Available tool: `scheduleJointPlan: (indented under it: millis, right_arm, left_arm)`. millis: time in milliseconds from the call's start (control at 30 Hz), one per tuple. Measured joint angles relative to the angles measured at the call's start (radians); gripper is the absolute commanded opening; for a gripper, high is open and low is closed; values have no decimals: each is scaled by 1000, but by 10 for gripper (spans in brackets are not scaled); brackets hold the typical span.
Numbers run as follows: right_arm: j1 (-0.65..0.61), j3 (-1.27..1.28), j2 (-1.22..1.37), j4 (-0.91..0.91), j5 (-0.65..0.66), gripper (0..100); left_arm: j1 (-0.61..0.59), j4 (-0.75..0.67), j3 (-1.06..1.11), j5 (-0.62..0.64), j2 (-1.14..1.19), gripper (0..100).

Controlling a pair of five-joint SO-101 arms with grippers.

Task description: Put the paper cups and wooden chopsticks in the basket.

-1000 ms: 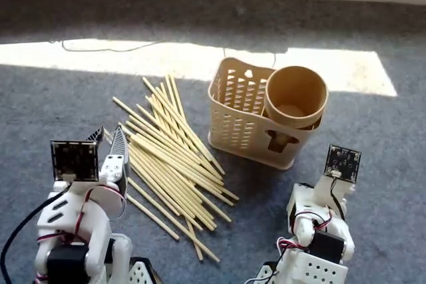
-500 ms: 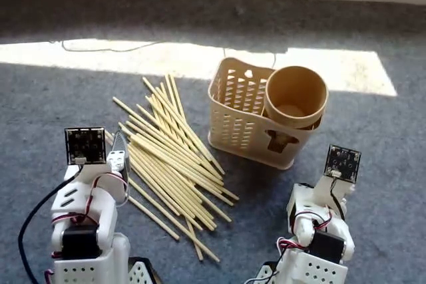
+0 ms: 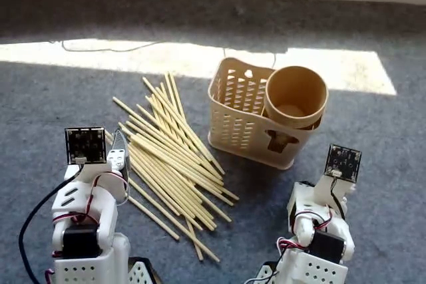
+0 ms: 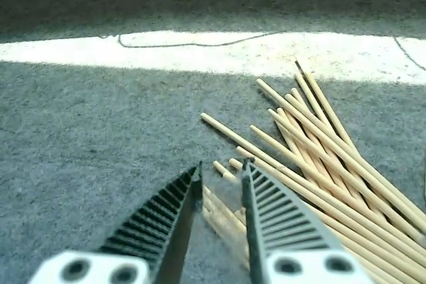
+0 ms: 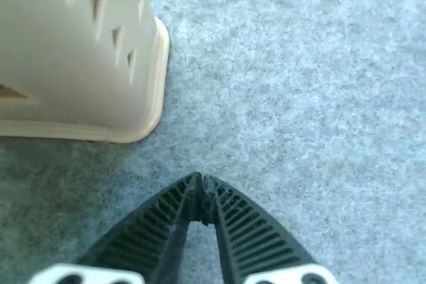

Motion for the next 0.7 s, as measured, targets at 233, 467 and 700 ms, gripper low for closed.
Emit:
scheduleJointPlan:
  millis: [233, 467, 700]
  right_arm:
    - [0, 0, 0, -2, 0, 19]
    - [0, 0, 0, -2, 0, 19]
    - [0, 0, 0, -2, 0, 19]
  left_arm:
    - [0, 18, -2, 0, 2, 109]
    - [0, 118, -49, 0, 2, 146]
    - [0, 121, -58, 0, 2, 157]
